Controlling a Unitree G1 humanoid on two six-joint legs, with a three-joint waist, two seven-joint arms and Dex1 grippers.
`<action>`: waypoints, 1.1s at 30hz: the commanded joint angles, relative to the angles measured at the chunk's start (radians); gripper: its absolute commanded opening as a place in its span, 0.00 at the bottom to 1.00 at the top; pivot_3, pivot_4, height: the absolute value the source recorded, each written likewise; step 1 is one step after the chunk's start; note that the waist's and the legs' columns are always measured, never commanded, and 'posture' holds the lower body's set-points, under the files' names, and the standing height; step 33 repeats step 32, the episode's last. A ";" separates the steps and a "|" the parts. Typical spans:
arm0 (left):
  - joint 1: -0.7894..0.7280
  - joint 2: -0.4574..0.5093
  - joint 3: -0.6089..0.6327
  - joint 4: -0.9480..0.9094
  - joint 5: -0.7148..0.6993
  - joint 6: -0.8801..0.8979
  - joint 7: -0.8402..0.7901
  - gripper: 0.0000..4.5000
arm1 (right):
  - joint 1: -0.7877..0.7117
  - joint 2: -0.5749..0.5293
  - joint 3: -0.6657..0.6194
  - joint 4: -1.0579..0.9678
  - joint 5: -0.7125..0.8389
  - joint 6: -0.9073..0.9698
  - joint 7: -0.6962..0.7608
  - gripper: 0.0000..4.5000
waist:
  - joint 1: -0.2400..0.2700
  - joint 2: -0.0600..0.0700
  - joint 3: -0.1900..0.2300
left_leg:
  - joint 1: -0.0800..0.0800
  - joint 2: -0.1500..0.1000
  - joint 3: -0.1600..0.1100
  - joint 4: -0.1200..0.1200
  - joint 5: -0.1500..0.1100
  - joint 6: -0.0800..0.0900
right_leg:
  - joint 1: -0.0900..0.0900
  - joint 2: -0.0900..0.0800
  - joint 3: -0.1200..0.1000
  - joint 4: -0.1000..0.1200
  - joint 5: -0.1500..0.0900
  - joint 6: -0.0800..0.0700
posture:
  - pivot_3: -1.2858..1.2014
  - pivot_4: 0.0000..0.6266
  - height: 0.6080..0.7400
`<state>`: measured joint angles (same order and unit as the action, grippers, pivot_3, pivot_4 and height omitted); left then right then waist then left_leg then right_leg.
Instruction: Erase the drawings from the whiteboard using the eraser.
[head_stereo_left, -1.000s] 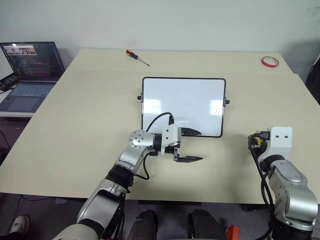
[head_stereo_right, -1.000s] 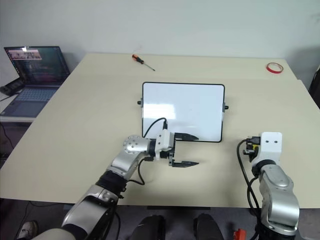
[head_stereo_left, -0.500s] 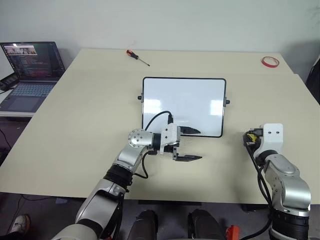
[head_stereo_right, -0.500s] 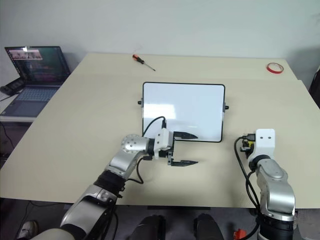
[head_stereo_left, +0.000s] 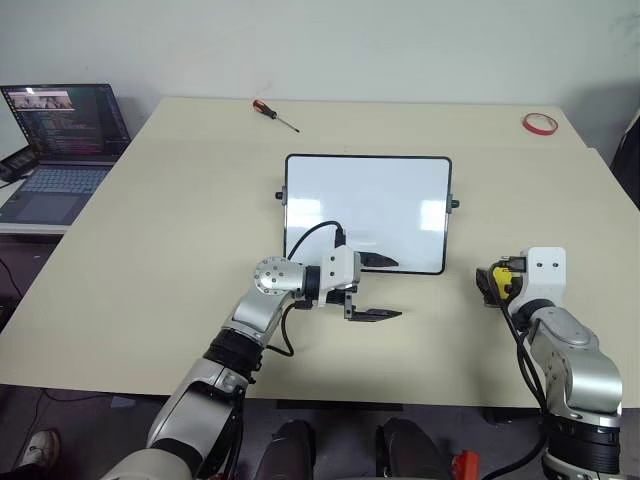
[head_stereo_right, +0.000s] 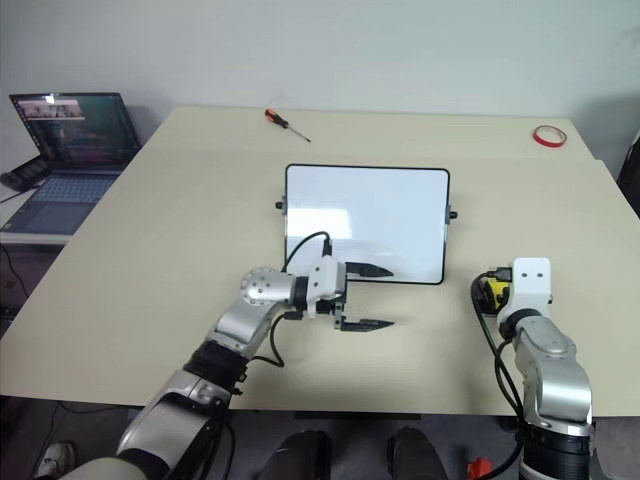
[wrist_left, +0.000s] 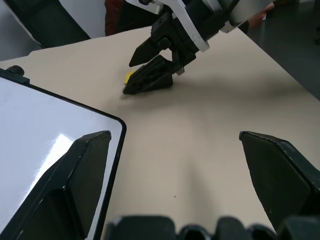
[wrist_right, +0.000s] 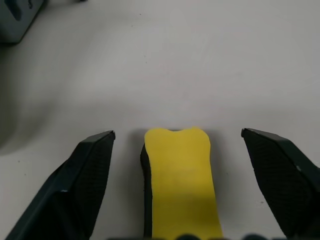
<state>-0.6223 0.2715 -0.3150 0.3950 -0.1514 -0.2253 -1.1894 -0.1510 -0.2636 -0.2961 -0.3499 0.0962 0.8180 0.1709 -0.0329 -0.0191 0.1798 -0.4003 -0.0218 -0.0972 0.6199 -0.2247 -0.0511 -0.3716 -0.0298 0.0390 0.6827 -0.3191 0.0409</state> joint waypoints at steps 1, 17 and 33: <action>-0.015 0.018 0.039 -0.066 -0.024 0.027 0.013 1.00 | -0.015 0.007 -0.027 -0.078 0.039 0.003 -0.009 1.00 | 0.000 0.000 0.000 | 0.000 0.000 0.000 0.000 0.000 0.000 | 0.000 0.000 0.000 0.000 0.000 0.000 | 0.52 0.24 1.00; 0.388 0.062 0.387 -0.640 0.055 0.414 0.699 1.00 | 0.290 0.119 0.029 -0.517 -0.002 -0.149 -0.121 1.00 | 0.000 0.001 -0.001 | 0.000 0.001 -0.004 0.003 0.000 0.000 | 0.002 0.000 0.002 0.000 0.000 0.000 | 0.52 0.24 1.00; 0.841 0.007 0.518 -0.889 0.102 0.386 0.924 1.00 | 0.686 0.191 0.173 -0.447 -0.121 -0.555 -0.136 1.00 | 0.016 -0.003 -0.004 | 0.002 0.001 -0.005 0.004 0.000 0.000 | 0.004 -0.006 0.000 -0.002 -0.003 0.004 | 0.52 0.24 1.00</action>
